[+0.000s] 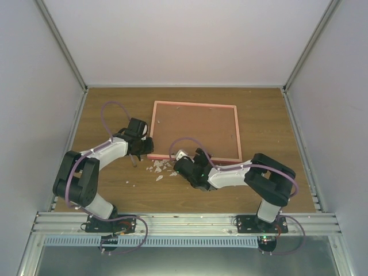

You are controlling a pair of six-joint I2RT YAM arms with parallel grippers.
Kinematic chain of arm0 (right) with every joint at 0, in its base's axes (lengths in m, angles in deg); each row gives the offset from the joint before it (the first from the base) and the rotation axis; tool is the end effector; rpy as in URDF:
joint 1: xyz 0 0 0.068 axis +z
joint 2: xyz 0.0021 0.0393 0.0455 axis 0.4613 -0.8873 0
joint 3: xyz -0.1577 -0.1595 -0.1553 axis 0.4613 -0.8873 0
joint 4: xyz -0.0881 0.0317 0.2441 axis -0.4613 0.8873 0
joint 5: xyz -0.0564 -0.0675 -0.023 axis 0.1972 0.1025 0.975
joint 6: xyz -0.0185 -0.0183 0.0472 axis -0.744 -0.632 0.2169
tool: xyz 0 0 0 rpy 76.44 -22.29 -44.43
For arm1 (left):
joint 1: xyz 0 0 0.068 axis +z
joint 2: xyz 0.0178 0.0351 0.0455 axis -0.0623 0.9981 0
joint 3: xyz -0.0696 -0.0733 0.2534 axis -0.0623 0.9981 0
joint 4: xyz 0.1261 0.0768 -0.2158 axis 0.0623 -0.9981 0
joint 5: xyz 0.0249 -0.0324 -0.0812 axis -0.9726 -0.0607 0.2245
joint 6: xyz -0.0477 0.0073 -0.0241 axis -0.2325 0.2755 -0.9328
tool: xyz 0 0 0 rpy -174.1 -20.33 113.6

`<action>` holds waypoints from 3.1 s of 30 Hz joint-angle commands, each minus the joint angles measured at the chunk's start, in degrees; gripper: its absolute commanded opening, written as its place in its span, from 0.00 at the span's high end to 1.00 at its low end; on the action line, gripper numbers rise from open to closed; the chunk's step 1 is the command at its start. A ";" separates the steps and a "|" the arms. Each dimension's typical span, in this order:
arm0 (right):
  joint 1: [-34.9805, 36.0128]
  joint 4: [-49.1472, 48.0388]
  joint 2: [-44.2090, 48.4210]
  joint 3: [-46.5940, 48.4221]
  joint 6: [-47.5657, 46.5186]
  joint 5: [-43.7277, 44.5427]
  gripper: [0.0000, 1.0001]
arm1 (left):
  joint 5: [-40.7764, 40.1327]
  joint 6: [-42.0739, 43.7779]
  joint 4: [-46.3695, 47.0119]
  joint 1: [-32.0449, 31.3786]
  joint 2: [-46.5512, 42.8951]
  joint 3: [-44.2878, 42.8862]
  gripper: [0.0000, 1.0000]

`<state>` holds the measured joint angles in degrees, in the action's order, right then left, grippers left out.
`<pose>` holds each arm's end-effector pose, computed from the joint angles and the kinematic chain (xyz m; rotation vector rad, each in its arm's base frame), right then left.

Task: Take the photo out of the frame

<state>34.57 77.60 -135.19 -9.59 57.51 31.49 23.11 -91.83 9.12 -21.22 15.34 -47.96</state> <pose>0.1679 0.2636 0.1295 -1.0254 1.9959 -0.4746 0.2795 -0.0930 0.1702 -0.1308 2.6836 -0.3872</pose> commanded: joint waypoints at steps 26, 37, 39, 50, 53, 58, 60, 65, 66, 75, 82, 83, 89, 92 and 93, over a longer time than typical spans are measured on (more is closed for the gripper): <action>-0.64 -31.81 -15.37 -1.60 -27.92 15.88 0.14 | 1.56 0.14 -2.33 -2.00 -6.31 -3.76 1.00; -1.31 -33.69 -16.30 -0.36 -31.33 14.50 0.27 | 1.04 0.59 -3.84 -1.95 -6.47 -4.93 0.99; -1.31 -33.02 -15.92 -0.51 -30.61 14.66 0.31 | 1.00 0.50 -3.74 -1.95 -6.16 -5.12 0.99; -1.28 -31.83 -11.90 -1.38 -28.92 13.03 0.46 | 0.13 0.23 -3.97 -1.63 -3.94 -7.89 0.95; -1.31 -27.78 -10.62 -0.02 -26.71 11.66 0.57 | 0.19 -0.09 -3.79 -1.60 -4.66 -8.29 0.94; -1.26 -26.13 -9.05 0.62 -26.07 11.66 0.66 | -0.29 -0.18 -4.17 -1.41 -5.53 -8.38 0.91; -1.31 -25.45 -8.14 0.81 -26.09 11.69 0.68 | -0.42 -0.21 -4.46 -1.09 -6.12 -8.38 0.89; -1.26 -23.68 -5.35 1.94 -27.04 11.99 0.77 | -0.56 -0.45 -5.15 0.99 -9.85 -9.02 0.76; -1.27 -23.38 -4.74 2.27 -27.39 12.08 0.80 | -0.57 -0.47 -5.36 1.49 -10.80 -9.30 0.73; -1.31 -19.78 -0.09 5.71 -29.16 11.12 0.99 | -0.30 -1.19 -6.30 5.29 -21.58 -10.32 0.51; -1.75 -17.22 8.35 8.56 -26.63 4.94 0.99 | -1.10 -3.63 -2.67 6.83 -30.93 -5.46 0.31; -2.01 -16.18 9.58 9.33 -25.82 3.57 0.99 | -1.35 -3.99 -2.07 6.91 -31.97 -4.79 0.28; -3.70 -13.24 14.85 12.52 -22.63 -2.61 0.99 | -0.88 -4.95 0.32 7.15 -35.62 -1.78 0.23; -4.47 -12.62 17.27 13.46 -21.05 -4.92 0.99 | 0.09 -5.66 1.48 7.18 -36.39 -0.65 0.22; -4.81 -12.17 18.05 14.10 -20.36 -5.82 0.99 | 0.31 -5.84 1.64 7.16 -36.47 -0.30 0.22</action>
<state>30.53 68.55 -121.38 1.17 30.58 31.79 22.32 -96.20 6.11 -14.38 -20.00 -49.82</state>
